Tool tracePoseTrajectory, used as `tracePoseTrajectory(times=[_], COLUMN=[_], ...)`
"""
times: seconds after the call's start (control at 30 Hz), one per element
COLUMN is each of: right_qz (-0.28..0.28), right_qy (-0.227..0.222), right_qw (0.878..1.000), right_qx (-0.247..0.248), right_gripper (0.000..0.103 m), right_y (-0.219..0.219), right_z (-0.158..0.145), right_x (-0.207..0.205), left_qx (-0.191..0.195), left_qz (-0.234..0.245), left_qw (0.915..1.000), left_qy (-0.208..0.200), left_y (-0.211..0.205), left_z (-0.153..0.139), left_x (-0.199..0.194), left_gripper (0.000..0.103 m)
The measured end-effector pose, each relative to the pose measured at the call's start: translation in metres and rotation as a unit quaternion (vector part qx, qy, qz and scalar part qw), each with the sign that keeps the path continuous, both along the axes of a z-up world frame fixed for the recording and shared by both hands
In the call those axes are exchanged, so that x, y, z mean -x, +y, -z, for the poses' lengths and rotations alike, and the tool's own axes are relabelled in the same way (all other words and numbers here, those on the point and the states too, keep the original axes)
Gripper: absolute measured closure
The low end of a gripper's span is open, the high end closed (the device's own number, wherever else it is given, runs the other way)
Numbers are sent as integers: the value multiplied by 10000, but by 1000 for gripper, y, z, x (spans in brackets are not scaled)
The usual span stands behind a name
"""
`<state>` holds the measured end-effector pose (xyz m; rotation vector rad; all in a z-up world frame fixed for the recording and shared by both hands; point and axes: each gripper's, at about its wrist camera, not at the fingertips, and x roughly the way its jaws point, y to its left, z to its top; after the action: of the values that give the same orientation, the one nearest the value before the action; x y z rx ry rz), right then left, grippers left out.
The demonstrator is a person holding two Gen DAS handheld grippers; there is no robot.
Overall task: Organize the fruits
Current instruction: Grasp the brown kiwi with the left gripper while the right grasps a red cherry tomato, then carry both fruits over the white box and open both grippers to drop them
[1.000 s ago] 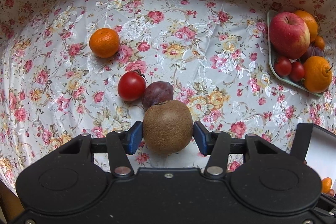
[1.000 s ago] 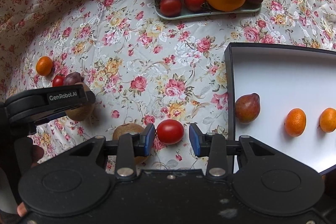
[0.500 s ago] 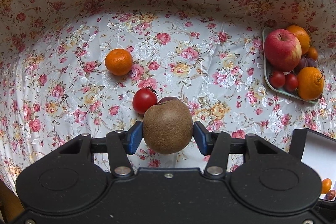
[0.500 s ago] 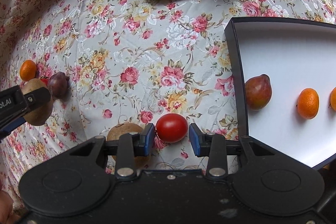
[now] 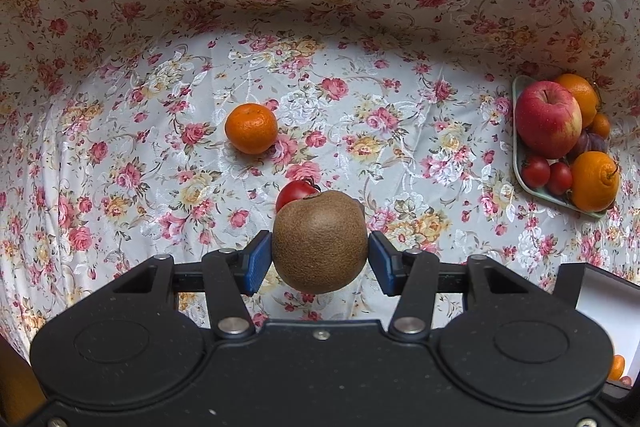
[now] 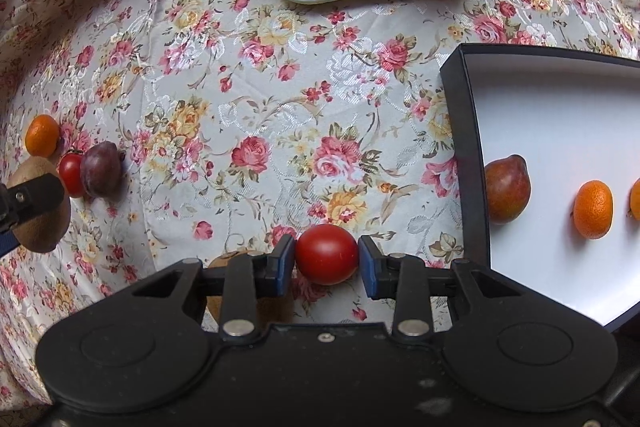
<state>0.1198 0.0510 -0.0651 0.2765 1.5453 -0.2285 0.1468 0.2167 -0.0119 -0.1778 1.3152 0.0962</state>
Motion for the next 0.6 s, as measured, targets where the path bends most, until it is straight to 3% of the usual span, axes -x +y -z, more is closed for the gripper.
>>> tracePoseTrajectory(times=[0.3, 0.6], right_qz=[-14, 592], right_qy=[-976, -1140], right_qw=[9950, 9909], right_qx=[197, 406], right_gripper=[67, 67], right_y=[-20, -88], right_z=[-48, -65], right_x=[6, 17], left_qx=[-166, -238], left_qz=[0, 500], left_qw=[9997, 9982], left_qy=[-159, -227], left_y=[-12, -65], left_z=[-11, -16], left_x=[-3, -1], left_gripper=[45, 45])
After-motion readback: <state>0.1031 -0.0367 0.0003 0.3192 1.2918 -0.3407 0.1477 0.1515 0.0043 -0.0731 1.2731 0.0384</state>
